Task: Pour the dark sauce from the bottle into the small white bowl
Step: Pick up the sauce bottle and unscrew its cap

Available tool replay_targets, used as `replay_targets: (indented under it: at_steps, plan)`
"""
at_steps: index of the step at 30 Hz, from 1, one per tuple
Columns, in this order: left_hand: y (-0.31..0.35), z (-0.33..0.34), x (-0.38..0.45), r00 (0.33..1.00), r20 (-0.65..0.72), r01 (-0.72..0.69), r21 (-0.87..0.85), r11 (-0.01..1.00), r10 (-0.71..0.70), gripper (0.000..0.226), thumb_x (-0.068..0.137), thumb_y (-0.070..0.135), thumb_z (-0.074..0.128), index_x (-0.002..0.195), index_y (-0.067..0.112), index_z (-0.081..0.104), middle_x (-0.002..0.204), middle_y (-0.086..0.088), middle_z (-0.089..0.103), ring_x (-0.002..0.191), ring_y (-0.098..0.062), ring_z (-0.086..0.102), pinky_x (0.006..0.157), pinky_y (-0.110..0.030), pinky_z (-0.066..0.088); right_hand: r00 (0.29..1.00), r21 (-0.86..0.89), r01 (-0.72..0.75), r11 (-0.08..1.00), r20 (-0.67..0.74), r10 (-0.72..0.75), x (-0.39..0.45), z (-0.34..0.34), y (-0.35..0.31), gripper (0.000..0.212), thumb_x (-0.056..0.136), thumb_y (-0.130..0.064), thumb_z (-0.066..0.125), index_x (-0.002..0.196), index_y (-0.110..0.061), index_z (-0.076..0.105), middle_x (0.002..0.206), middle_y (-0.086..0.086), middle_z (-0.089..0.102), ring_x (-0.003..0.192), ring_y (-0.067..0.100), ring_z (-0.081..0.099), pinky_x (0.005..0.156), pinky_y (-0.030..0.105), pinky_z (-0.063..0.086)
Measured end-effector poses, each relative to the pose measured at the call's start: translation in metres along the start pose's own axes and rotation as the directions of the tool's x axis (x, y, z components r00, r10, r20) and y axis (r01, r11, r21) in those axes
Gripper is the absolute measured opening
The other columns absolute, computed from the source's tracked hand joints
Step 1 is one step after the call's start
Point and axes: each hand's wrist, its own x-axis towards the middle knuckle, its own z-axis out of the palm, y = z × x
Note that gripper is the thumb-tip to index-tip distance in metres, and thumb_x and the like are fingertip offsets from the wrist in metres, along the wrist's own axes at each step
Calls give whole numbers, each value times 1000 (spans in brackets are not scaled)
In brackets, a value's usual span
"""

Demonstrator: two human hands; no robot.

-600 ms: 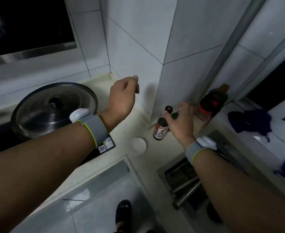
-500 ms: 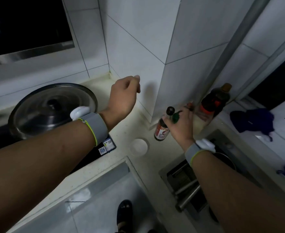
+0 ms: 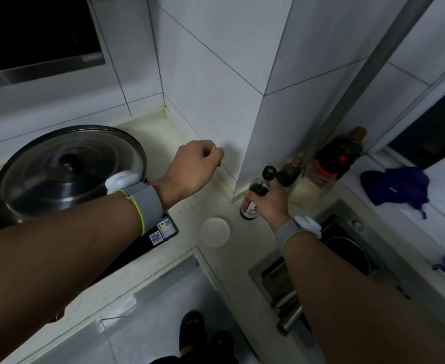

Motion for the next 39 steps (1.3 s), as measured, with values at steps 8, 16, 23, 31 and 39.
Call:
replay_targets:
  at_steps: [8, 16, 23, 31, 39]
  plan:
    - [-6, 12, -2, 999, 46, -16, 74, 997, 13, 26, 88, 45, 60, 72, 25, 64, 71, 8, 71, 60, -5, 62, 63, -29, 51, 999, 80, 30, 996, 13, -31, -2, -1, 3, 59, 88, -27, 84, 138, -11, 58, 137, 15, 67, 128, 37, 63, 104, 42, 52]
    - [14, 29, 1, 987, 135, -103, 77, 992, 92, 4, 87, 24, 74, 87, 28, 72, 83, 12, 74, 64, 0, 65, 61, -10, 45, 989, 88, 130, 988, 57, -135, -13, -10, 13, 52, 86, -27, 85, 130, -12, 62, 130, 10, 71, 123, 30, 67, 100, 36, 53]
    - [32, 45, 2, 958, 225, -199, 76, 977, 178, 39, 84, 10, 80, 121, 15, 69, 110, 1, 70, 89, -26, 72, 84, -30, 58, 970, 116, 236, 965, 27, -241, -17, -34, -4, 47, 81, -35, 82, 120, -16, 64, 119, 5, 74, 115, 24, 70, 99, 44, 58]
    - [49, 46, 2, 899, 272, -372, 62, 926, 343, 65, 85, 18, 82, 145, 24, 58, 124, -1, 65, 100, -18, 65, 74, -1, 39, 939, 136, 332, 933, 47, -341, -25, -63, -26, 35, 71, -39, 72, 97, -53, 55, 95, -27, 72, 90, -9, 70, 69, 15, 49]
    - [66, 40, -6, 836, 240, -524, 76, 849, 494, 49, 87, 18, 82, 134, 22, 67, 114, -1, 69, 91, -11, 63, 78, 1, 37, 870, 164, 423, 891, 202, -450, -37, -78, -34, 36, 70, -31, 72, 97, -50, 59, 95, -19, 72, 88, 1, 71, 73, 28, 58]
